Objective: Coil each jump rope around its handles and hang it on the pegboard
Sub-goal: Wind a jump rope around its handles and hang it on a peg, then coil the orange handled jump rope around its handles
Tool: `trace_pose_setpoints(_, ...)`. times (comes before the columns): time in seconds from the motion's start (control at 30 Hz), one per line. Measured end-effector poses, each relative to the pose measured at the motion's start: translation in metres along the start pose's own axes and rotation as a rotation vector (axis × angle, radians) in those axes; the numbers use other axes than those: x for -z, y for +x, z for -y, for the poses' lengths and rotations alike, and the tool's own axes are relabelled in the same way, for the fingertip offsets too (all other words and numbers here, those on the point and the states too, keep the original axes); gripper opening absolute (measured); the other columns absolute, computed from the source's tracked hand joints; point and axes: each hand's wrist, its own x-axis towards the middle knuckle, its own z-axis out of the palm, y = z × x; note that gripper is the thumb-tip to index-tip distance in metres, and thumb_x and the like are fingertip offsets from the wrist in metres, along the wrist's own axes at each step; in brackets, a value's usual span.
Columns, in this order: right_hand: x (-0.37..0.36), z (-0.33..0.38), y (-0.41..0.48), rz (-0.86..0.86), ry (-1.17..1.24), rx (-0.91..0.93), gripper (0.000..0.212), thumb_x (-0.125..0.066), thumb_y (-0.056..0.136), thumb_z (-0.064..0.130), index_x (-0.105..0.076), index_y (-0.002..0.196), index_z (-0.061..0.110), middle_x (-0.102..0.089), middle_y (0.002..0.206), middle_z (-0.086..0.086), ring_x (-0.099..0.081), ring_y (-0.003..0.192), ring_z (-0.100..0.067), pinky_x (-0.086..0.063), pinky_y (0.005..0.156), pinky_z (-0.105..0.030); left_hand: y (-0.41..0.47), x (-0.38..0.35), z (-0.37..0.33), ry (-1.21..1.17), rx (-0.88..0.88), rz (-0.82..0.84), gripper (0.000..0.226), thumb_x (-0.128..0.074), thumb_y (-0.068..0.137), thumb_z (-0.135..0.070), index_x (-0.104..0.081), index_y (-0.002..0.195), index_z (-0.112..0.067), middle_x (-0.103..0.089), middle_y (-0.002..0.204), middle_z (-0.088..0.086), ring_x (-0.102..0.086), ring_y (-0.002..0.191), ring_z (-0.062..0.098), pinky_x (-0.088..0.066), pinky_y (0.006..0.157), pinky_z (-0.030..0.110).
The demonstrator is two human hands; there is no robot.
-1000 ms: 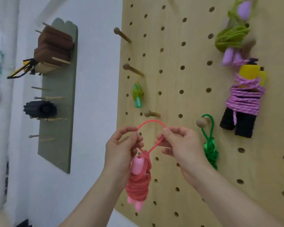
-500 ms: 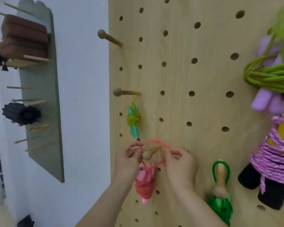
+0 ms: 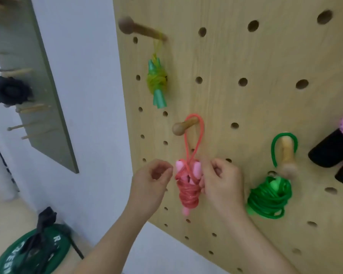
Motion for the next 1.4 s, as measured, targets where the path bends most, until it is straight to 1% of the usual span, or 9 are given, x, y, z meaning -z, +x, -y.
trace_pose_setpoints(0.17,-0.011,-0.06,-0.073,0.12,0.104,-0.136,0.044,-0.06,0.094,0.021,-0.044,0.061,-0.003,-0.045,0.053,-0.024,-0.039,0.046,-0.019,-0.032,0.048,-0.033,-0.086,0.009,0.092,0.045,0.199,-0.006,0.025,-0.059,0.089,-0.007,-0.068,0.08,-0.029,-0.066,0.067,-0.01,-0.057,0.058,0.004,-0.044,0.059,0.013)
trace_pose_setpoints(0.33,-0.045,-0.135,-0.159,0.464,-0.007,-0.342,0.037,-0.058,0.095,0.02,-0.055,0.066,-0.002,-0.059,0.056,-0.012,-0.052,0.046,-0.013,-0.045,0.052,-0.03,-0.188,0.001,0.199,0.1,0.444,0.138,0.043,-0.046,0.088,0.004,-0.069,0.076,-0.031,-0.065,0.068,-0.007,-0.058,0.059,0.003,-0.045,0.06,0.014)
trace_pose_setpoints(0.57,-0.099,-0.277,-0.308,1.035,-0.346,-0.508,0.015,-0.056,0.093,0.018,-0.069,0.089,0.021,-0.067,0.082,0.012,-0.062,0.079,-0.01,-0.048,0.073,-0.024,-0.33,-0.014,0.352,0.159,0.741,0.172,0.049,-0.045,0.073,0.012,-0.064,0.066,-0.032,-0.066,0.071,-0.012,-0.058,0.069,-0.001,-0.041,0.06,0.008)
trace_pose_setpoints(0.67,-0.11,-0.354,-0.381,1.168,-0.442,-0.592,0.021,-0.058,0.09,0.013,-0.069,0.108,0.017,-0.068,0.108,0.0,-0.061,0.103,-0.018,-0.046,0.091,-0.029,-0.394,-0.023,0.422,0.216,0.859,0.17,0.039,-0.051,0.077,0.006,-0.064,0.068,-0.03,-0.067,0.076,-0.014,-0.06,0.078,0.002,-0.04,0.068,0.008)
trace_pose_setpoints(0.77,-0.113,-0.421,-0.456,1.164,-0.438,-0.747,0.015,-0.061,0.088,0.01,-0.064,0.091,0.024,-0.063,0.09,0.0,-0.06,0.089,-0.02,-0.044,0.081,-0.03,-0.455,-0.036,0.487,0.256,0.987,0.186,0.031,-0.051,0.08,-0.001,-0.067,0.08,-0.027,-0.07,0.091,-0.007,-0.061,0.093,0.013,-0.044,0.081,0.022)
trace_pose_setpoints(0.87,-0.116,-0.476,-0.518,1.14,-0.429,-0.918,0.014,-0.059,0.091,0.01,-0.059,0.089,0.024,-0.054,0.076,0.006,-0.051,0.067,-0.013,-0.04,0.066,-0.028,-0.508,-0.054,0.547,0.266,1.102,0.207,0.029,-0.049,0.084,-0.002,-0.068,0.094,-0.021,-0.068,0.099,-0.004,-0.06,0.1,0.015,-0.039,0.079,0.019)
trace_pose_setpoints(1.13,-0.08,-0.6,-0.627,0.987,-0.543,-1.204,0.066,-0.061,0.089,0.013,-0.03,0.148,0.018,-0.049,0.111,-0.006,-0.05,0.095,-0.023,-0.043,0.069,-0.029,-0.634,-0.111,0.66,0.285,1.377,0.328,0.049,-0.05,0.08,-0.004,-0.052,0.126,-0.02,-0.054,0.128,0.007,-0.056,0.108,0.024,-0.046,0.086,0.031)
trace_pose_setpoints(1.3,-0.068,-0.664,-0.669,0.795,-0.431,-1.382,0.097,-0.065,0.086,0.008,-0.002,0.156,0.028,-0.034,0.15,-0.002,-0.043,0.12,-0.023,-0.046,0.09,-0.041,-0.67,-0.145,0.707,0.156,1.382,0.301,0.079,-0.052,0.076,-0.005,-0.023,0.145,-0.031,-0.043,0.132,0.01,-0.059,0.099,0.032,-0.05,0.069,0.035)
trace_pose_setpoints(1.4,-0.077,-0.686,-0.692,0.777,-0.369,-1.367,0.105,-0.075,0.075,0.015,-0.01,0.154,0.033,-0.029,0.154,0.001,-0.042,0.129,-0.026,-0.051,0.091,-0.048,-0.682,-0.17,0.72,0.274,1.325,0.399,0.074,-0.057,0.077,-0.006,-0.027,0.143,-0.023,-0.034,0.135,0.011,-0.053,0.109,0.032,-0.05,0.085,0.037)
